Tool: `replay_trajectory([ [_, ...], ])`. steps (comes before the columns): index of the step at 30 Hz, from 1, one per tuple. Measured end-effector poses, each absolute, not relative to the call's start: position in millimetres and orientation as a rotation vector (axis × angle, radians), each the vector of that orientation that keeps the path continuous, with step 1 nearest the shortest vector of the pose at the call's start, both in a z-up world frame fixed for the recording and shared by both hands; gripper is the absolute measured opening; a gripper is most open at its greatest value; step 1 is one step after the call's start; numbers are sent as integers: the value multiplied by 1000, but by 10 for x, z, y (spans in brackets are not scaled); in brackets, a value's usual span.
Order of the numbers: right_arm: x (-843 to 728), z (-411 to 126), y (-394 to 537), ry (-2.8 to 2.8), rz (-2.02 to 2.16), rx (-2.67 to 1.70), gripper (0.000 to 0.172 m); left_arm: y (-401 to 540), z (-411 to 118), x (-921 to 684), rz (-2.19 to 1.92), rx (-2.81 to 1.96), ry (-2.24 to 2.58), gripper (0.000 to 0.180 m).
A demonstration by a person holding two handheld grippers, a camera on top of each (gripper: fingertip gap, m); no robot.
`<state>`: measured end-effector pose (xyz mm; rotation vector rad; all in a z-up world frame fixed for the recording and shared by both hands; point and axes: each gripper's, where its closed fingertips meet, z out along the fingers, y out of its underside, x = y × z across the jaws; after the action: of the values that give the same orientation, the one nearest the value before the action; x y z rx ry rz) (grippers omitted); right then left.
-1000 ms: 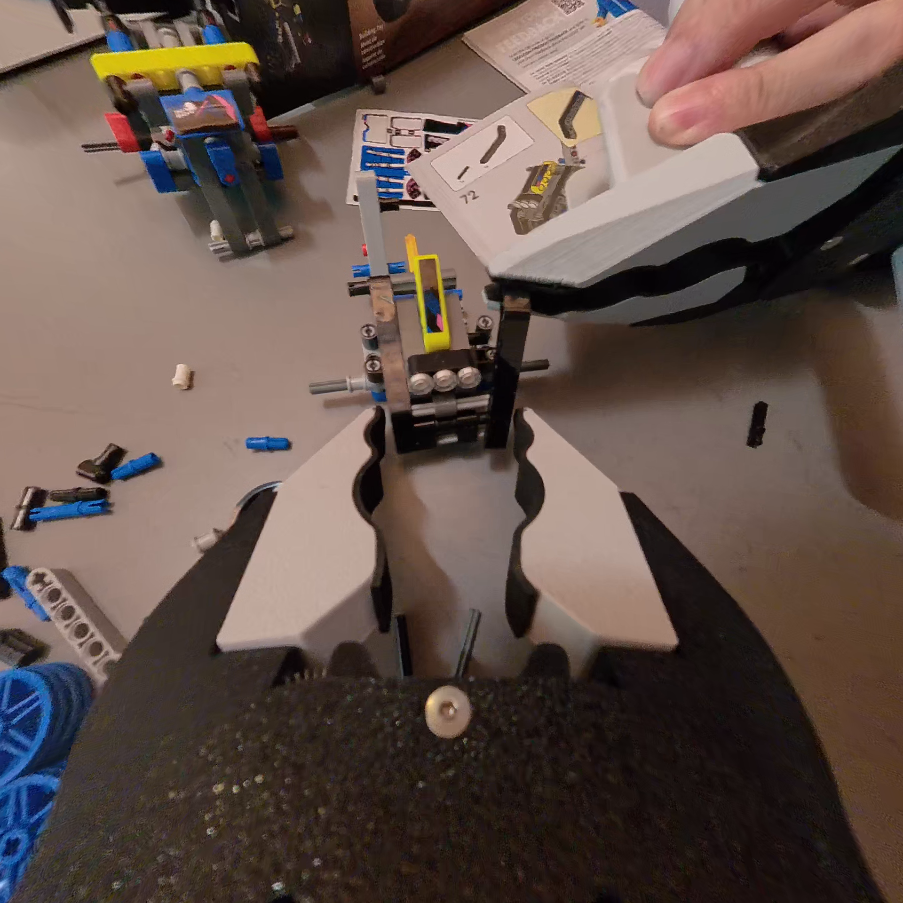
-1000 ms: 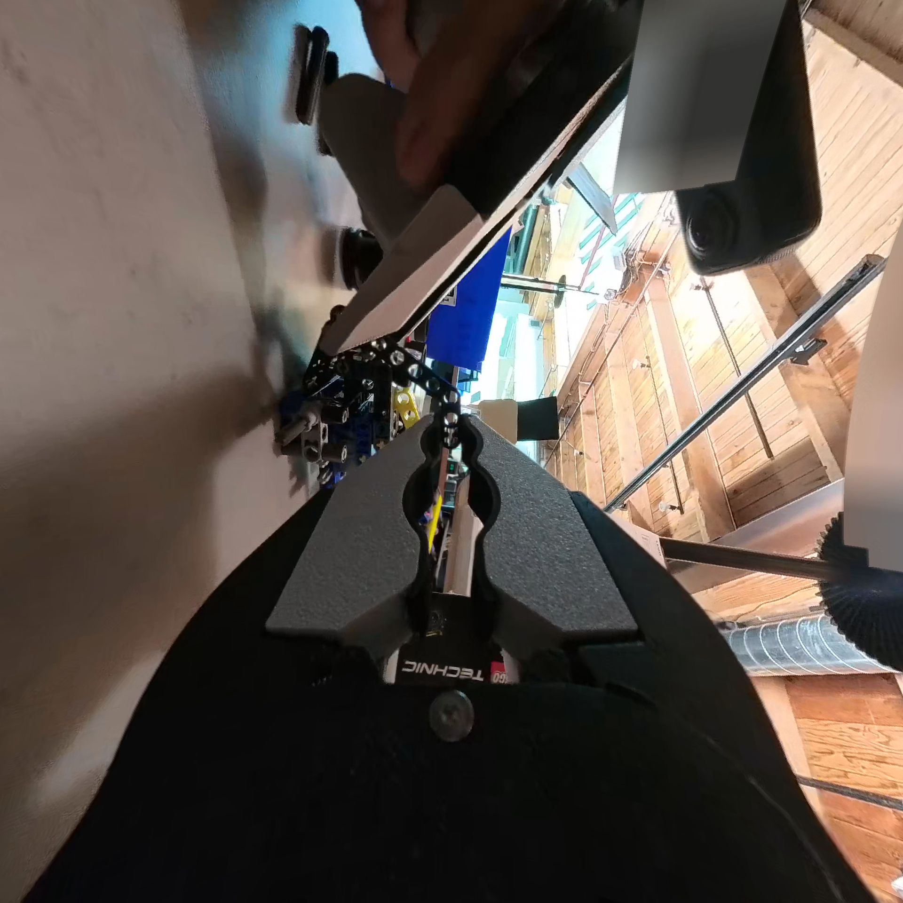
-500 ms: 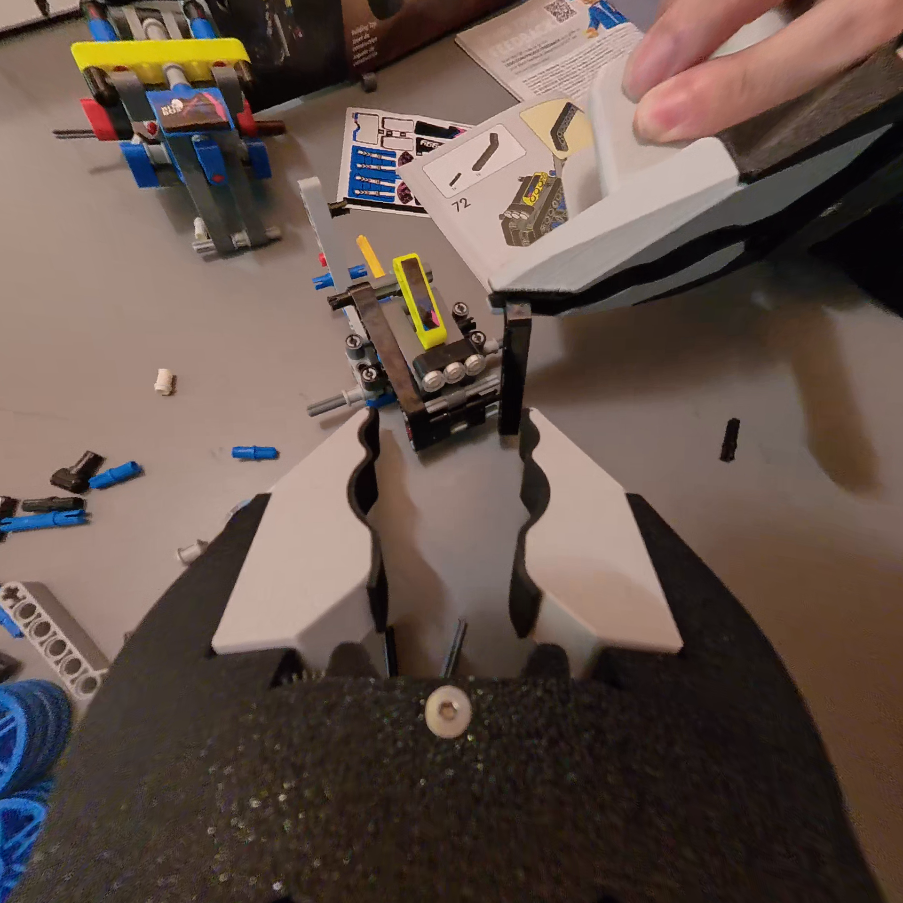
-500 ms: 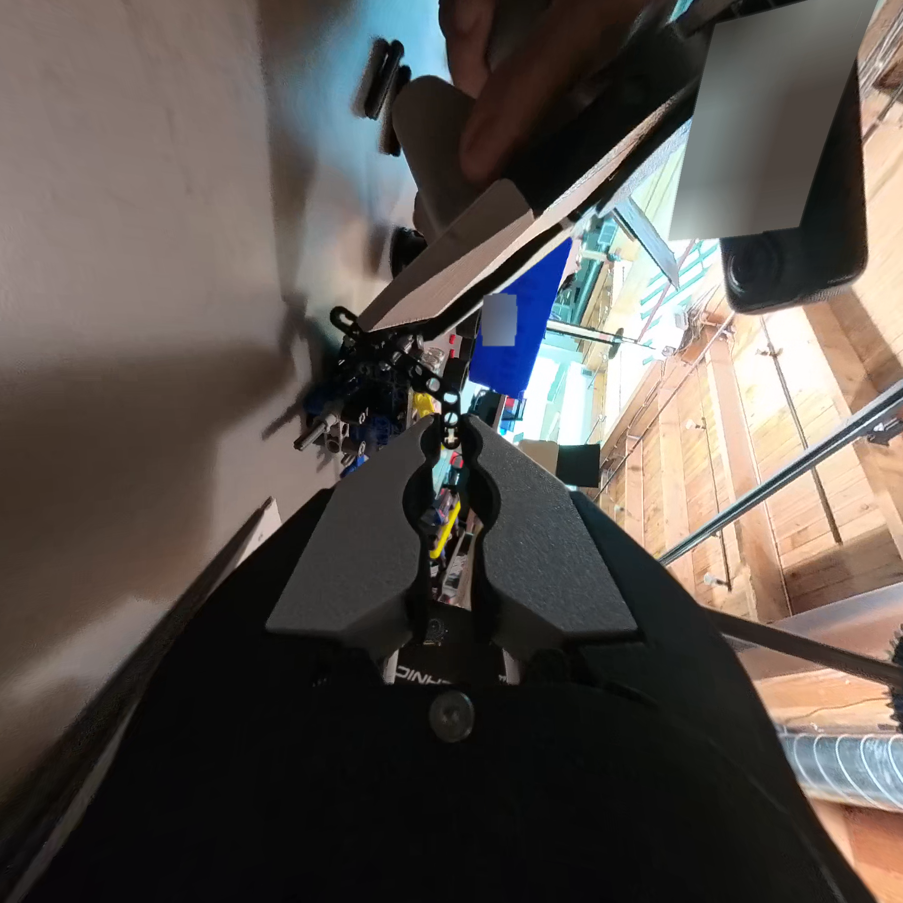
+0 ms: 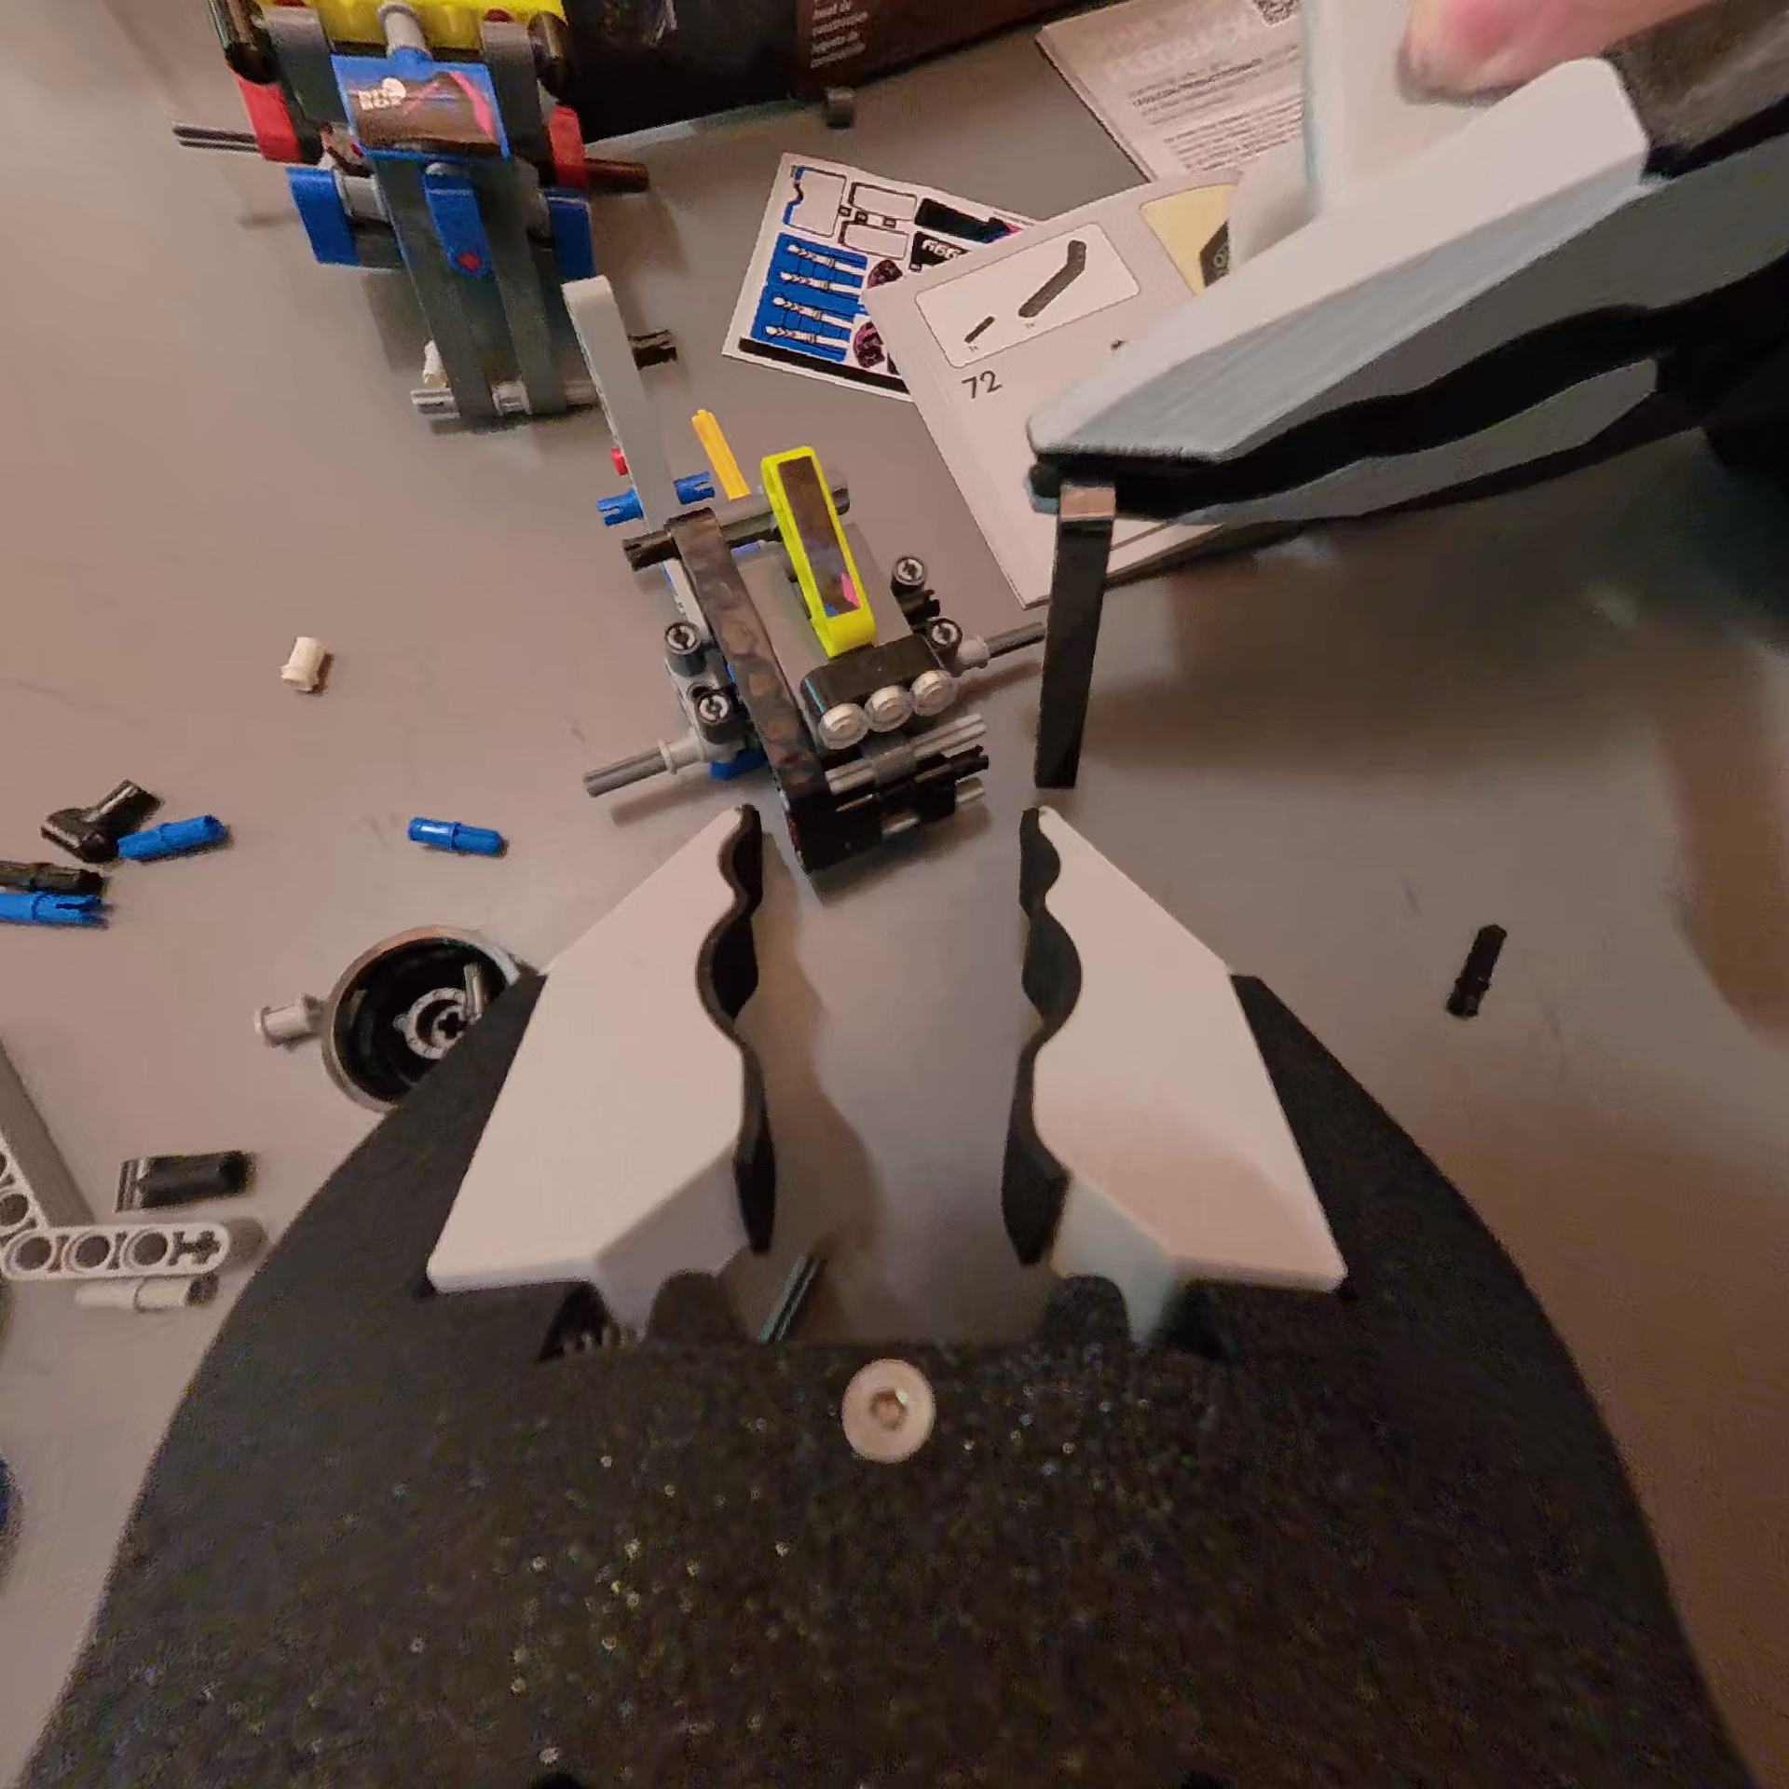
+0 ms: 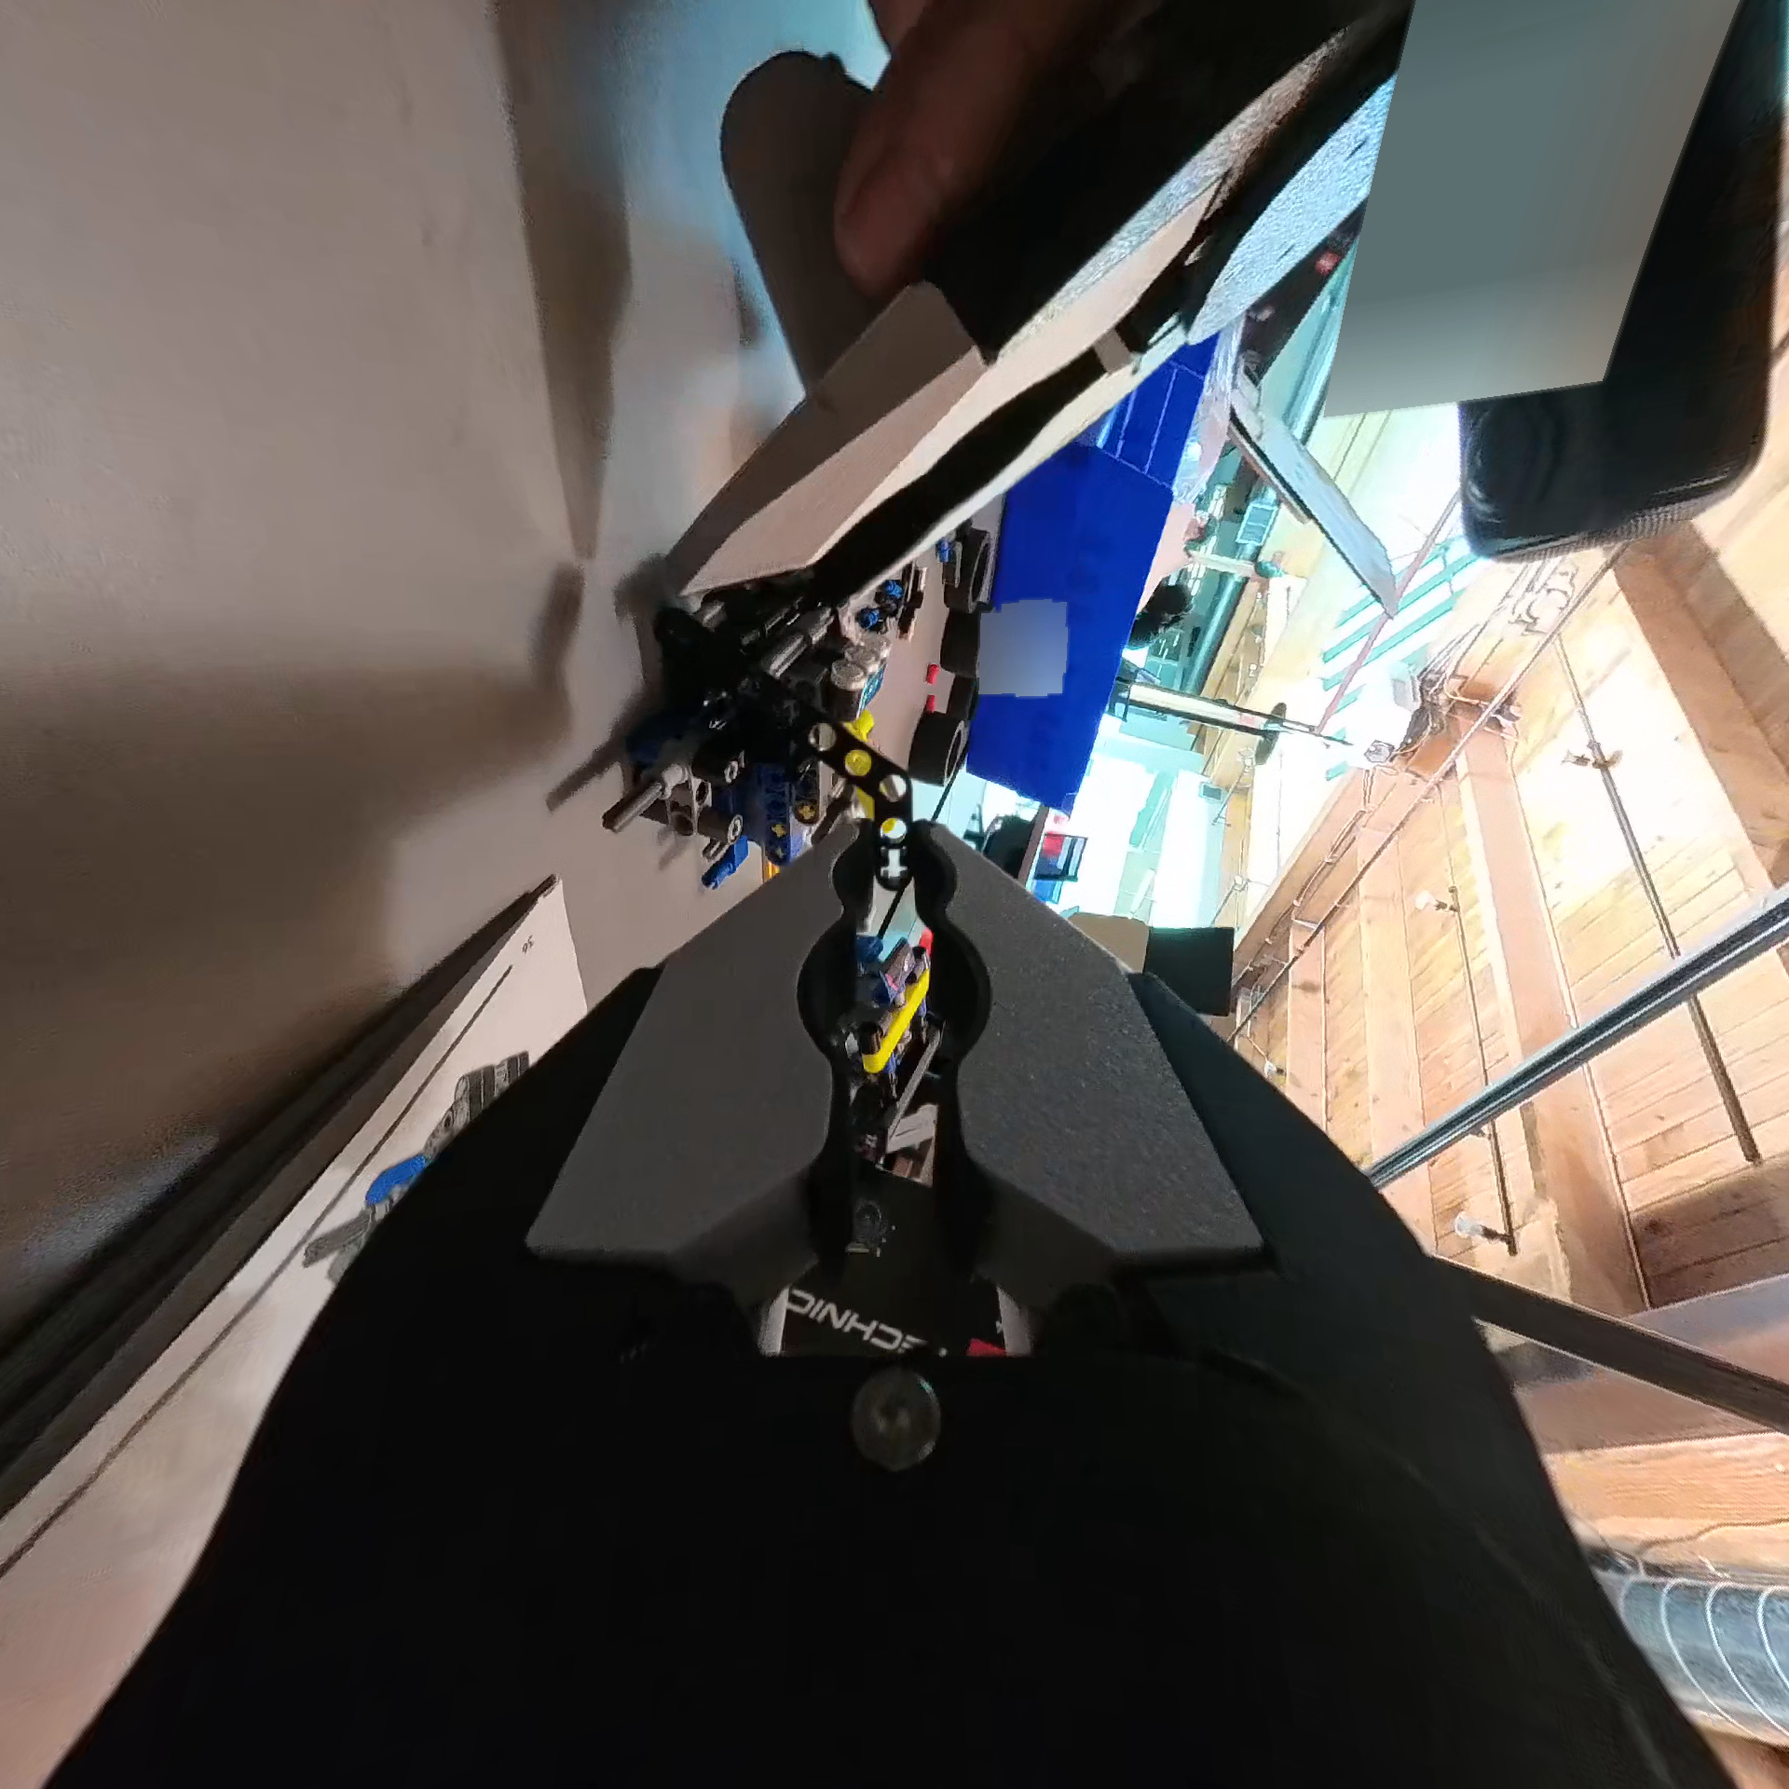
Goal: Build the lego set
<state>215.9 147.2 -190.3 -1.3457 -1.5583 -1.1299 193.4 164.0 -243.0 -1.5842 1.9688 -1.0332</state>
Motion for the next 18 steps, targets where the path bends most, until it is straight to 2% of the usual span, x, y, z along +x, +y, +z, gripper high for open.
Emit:
replay_trajectory([
  [14, 2134, -1888, 1590, -1575, -1161, -1215, 4, 1641, -2420, 1993, -976, -1567, 1939, 53],
  [18, 2112, -1898, 1600, -1560, -1126, -1215, 4, 1595, -2377, 2020, -1025, -1565, 1926, 59],
])
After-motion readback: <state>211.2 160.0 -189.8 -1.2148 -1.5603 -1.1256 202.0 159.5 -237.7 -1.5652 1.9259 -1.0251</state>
